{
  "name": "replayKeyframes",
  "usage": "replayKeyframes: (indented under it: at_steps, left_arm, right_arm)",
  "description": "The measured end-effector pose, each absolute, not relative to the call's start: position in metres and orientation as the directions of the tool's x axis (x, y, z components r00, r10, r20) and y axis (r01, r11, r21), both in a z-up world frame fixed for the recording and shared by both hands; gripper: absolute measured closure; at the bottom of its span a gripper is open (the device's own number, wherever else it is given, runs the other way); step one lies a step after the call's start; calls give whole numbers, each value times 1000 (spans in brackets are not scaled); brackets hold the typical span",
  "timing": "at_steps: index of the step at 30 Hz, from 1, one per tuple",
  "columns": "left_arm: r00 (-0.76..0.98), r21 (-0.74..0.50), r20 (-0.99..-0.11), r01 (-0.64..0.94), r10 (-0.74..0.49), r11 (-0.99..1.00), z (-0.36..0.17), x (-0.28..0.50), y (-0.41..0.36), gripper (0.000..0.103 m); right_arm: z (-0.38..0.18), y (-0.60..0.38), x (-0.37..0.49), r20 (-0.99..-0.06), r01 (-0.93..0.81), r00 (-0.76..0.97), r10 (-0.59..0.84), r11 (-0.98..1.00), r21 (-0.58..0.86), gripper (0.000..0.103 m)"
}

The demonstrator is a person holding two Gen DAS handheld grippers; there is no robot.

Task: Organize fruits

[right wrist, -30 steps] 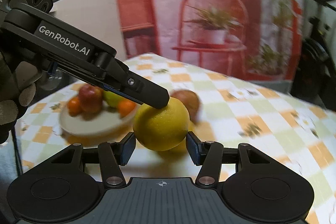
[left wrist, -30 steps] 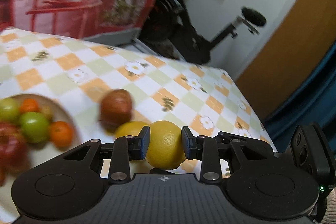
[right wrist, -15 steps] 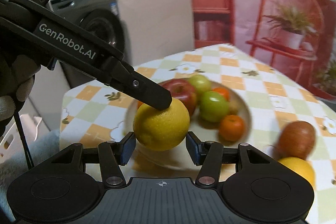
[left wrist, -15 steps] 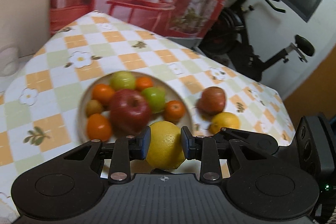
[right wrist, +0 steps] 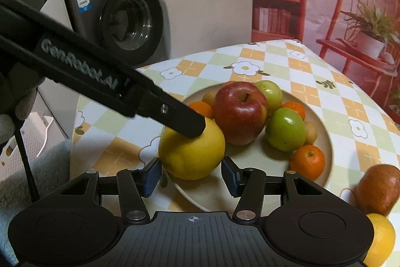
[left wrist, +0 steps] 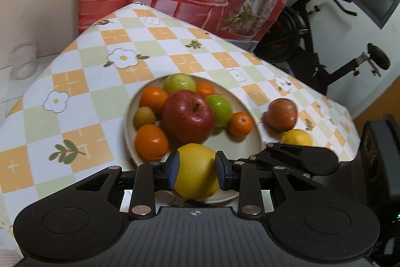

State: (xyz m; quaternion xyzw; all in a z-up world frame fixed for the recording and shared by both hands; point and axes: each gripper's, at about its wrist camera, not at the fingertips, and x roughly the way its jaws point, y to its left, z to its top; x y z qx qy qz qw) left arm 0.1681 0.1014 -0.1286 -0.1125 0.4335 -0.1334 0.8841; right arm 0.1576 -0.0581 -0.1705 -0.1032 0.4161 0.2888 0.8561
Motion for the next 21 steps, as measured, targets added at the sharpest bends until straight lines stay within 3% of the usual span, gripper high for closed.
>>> replayKeyframes:
  at_steps: [21]
  left_arm:
    - [636, -234, -729, 116, -253, 965, -126, 162, 101, 70]
  right_arm:
    - [-172, -59, 165, -751, -581, 489, 445, 808, 100, 58]
